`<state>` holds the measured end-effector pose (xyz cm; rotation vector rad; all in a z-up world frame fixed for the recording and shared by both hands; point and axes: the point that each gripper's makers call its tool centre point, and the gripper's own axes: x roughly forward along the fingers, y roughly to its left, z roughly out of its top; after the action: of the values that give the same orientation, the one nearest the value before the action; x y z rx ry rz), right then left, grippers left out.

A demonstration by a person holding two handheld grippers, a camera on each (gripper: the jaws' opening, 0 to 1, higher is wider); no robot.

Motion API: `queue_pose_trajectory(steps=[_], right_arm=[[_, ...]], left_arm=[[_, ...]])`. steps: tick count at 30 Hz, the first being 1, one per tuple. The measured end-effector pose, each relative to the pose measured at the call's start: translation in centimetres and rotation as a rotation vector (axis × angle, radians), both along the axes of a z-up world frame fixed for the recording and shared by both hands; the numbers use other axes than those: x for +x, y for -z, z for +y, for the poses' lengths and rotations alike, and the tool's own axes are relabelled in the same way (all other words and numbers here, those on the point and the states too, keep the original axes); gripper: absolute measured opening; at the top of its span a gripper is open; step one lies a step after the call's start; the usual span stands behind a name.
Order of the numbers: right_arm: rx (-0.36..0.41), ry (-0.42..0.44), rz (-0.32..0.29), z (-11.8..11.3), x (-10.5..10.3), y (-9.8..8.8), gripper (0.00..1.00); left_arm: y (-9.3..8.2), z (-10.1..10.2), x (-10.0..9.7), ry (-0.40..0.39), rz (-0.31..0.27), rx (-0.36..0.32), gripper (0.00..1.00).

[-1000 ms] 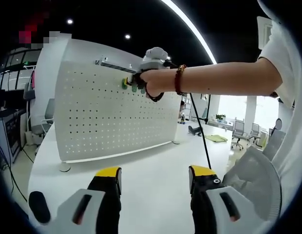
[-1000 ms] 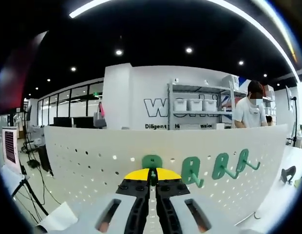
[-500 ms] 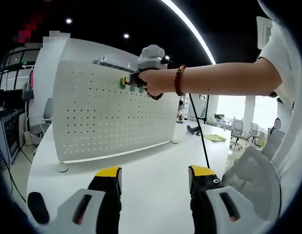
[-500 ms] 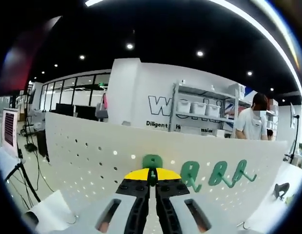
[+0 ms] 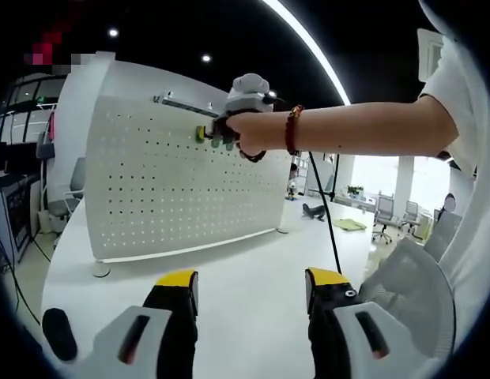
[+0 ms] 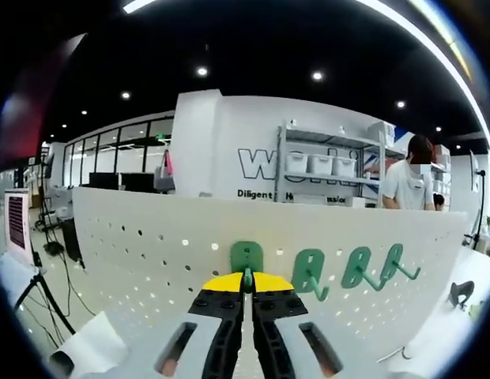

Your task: Insert the hook assembly into the mounting plate slot until the hook locks in place.

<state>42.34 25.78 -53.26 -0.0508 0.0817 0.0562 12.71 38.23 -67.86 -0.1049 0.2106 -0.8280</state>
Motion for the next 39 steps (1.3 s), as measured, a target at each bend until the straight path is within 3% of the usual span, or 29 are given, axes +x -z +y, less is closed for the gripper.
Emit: queue_pose_trajectory(steps=[7, 11, 14, 16, 17, 21, 23, 26, 30, 39], right_arm=[[0.088, -0.001, 0.005, -0.05, -0.02, 0.07, 0.00], [0.099, 0.000, 0.005, 0.04, 0.01, 0.09, 0.00], [0.217, -0.007, 0.012, 0.41, -0.08, 0.16, 0.00], [0.190, -0.001, 0.009, 0.10, -0.06, 0.12, 0.00], [0.109, 0.001, -0.001, -0.09, -0.01, 0.05, 0.00], [0.110, 0.005, 0.001, -0.01, -0.01, 0.03, 0.00], [0.022, 0.011, -0.006, -0.19, -0.04, -0.12, 0.01], [0.071, 0.005, 0.002, 0.01, -0.02, -0.11, 0.01], [0.027, 0.004, -0.001, -0.10, 0.16, -0.12, 0.01], [0.018, -0.010, 0.001, 0.21, 0.20, -0.18, 0.05]], left_arm=[[-0.06, 0.01, 0.06, -0.001, -0.001, -0.003, 0.56], [-0.15, -0.06, 0.02, 0.001, -0.003, -0.006, 0.56], [-0.17, -0.04, 0.03, -0.001, -0.002, -0.008, 0.56], [-0.14, -0.01, 0.04, -0.001, -0.003, -0.007, 0.56], [-0.13, -0.01, 0.02, -0.001, -0.001, -0.006, 0.56], [-0.11, 0.06, 0.00, -0.002, -0.002, -0.005, 0.56], [-0.09, 0.09, 0.02, -0.004, -0.001, -0.004, 0.56], [-0.13, 0.05, 0.00, -0.002, -0.002, -0.006, 0.56], [-0.17, 0.02, 0.03, -0.001, -0.002, -0.006, 0.56], [-0.15, -0.07, 0.09, 0.002, 0.000, -0.006, 0.56]])
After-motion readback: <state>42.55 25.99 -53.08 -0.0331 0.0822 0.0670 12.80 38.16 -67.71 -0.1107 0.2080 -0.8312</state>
